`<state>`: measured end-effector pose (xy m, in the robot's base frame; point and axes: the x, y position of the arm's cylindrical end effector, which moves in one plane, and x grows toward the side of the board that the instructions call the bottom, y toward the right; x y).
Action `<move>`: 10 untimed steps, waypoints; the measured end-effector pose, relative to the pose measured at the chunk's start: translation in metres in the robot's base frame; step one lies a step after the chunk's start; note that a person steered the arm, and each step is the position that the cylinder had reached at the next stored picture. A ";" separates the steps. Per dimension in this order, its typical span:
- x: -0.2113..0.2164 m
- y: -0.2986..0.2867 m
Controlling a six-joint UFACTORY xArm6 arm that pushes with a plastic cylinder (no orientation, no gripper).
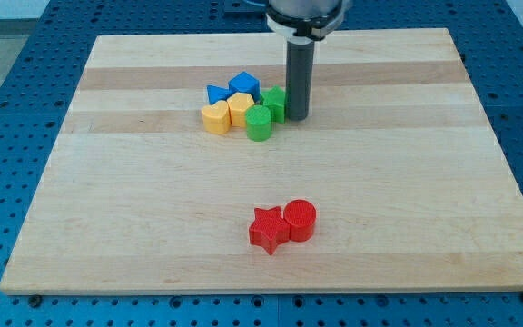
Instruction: Slightly push the cube downwards
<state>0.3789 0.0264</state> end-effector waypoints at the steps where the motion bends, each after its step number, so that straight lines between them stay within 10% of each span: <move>1: 0.000 -0.002; 10: -0.090 -0.076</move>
<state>0.2890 -0.0495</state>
